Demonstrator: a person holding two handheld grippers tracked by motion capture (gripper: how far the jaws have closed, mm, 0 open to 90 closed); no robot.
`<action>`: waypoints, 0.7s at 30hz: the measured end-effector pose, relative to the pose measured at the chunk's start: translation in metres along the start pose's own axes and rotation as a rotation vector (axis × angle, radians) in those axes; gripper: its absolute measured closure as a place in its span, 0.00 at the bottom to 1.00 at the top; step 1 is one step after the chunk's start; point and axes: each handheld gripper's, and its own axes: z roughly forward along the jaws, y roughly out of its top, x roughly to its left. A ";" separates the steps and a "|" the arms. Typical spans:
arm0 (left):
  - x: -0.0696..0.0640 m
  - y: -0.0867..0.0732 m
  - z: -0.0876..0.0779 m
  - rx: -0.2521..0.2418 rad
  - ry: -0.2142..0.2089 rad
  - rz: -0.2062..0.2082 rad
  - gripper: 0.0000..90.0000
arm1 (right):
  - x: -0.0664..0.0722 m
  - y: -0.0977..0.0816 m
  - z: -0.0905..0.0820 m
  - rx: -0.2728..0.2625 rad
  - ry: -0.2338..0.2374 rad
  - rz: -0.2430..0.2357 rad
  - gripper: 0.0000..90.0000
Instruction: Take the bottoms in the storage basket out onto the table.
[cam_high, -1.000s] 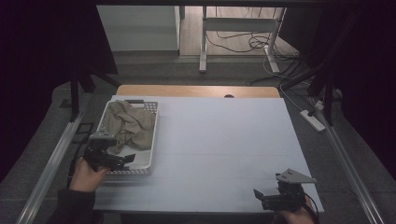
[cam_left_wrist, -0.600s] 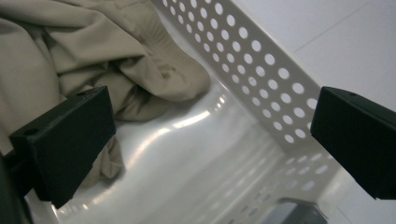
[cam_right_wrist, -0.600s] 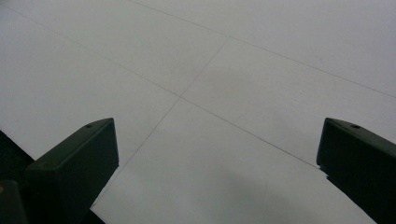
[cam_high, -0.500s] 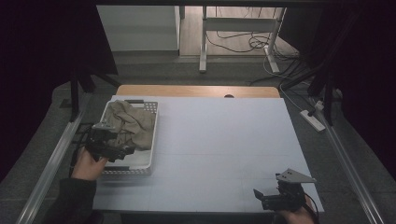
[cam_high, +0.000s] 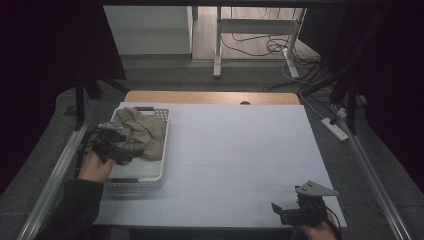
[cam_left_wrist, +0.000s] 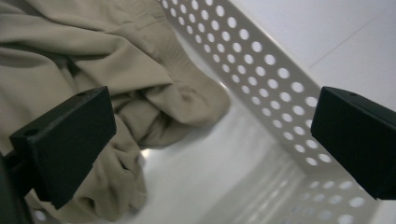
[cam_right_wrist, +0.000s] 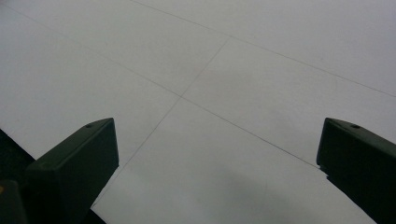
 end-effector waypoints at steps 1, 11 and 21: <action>0.002 0.001 0.001 0.009 0.004 -0.002 0.00 | 0.000 0.000 0.000 0.000 0.000 0.000 0.00; 0.016 0.016 0.007 0.027 0.072 -0.017 0.00 | 0.000 0.000 0.000 0.001 0.002 0.000 0.00; 0.035 0.035 0.020 0.047 0.115 -0.066 0.00 | 0.000 0.000 0.000 0.001 0.006 0.000 0.00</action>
